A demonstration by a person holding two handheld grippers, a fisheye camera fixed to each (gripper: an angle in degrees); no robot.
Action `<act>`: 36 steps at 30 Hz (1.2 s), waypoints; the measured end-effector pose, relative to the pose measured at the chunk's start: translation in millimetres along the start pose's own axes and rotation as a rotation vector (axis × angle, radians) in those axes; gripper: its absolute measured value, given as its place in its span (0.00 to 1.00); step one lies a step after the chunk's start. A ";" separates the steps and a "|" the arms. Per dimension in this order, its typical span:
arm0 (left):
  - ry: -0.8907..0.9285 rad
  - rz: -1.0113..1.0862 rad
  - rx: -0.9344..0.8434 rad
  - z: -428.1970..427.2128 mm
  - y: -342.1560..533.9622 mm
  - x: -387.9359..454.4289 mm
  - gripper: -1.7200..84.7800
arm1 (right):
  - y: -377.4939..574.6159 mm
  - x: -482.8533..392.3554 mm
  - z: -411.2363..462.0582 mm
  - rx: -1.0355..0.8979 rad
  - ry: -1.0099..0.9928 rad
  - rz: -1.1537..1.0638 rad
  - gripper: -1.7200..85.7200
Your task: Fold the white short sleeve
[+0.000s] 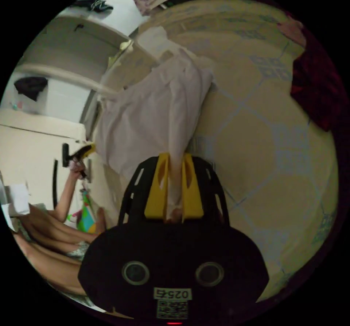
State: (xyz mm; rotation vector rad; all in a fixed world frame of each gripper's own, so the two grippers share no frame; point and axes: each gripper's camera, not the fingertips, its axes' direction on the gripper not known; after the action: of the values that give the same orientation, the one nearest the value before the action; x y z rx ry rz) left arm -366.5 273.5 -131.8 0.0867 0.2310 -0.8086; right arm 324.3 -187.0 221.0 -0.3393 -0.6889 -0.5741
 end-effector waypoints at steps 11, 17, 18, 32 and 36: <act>-0.124 0.375 -0.101 57.6 -108.5 114.5 0.11 | 199.0 -101.4 54.2 -0.224 -0.255 0.091 0.12; -0.054 0.333 0.166 12.1 -117.0 139.5 0.12 | 185.3 -139.1 -28.7 -0.097 -0.008 -0.035 0.15; -0.010 0.491 0.245 -4.1 -110.8 165.7 0.12 | 167.9 -145.2 -43.1 -0.069 0.062 -0.090 0.16; -0.274 1.422 -0.441 201.4 -219.9 417.9 0.08 | 41.4 -117.0 -13.1 -0.247 0.264 -0.353 0.17; -0.382 1.432 -0.531 242.4 -245.9 413.7 0.06 | 34.7 -100.8 -20.9 -0.265 0.289 -0.359 0.14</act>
State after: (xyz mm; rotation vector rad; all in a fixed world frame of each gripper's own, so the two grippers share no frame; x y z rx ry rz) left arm -227.3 -227.9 8.1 -0.3766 -0.0226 0.6772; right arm 292.2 -130.8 133.7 -0.3718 -0.3938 -1.0394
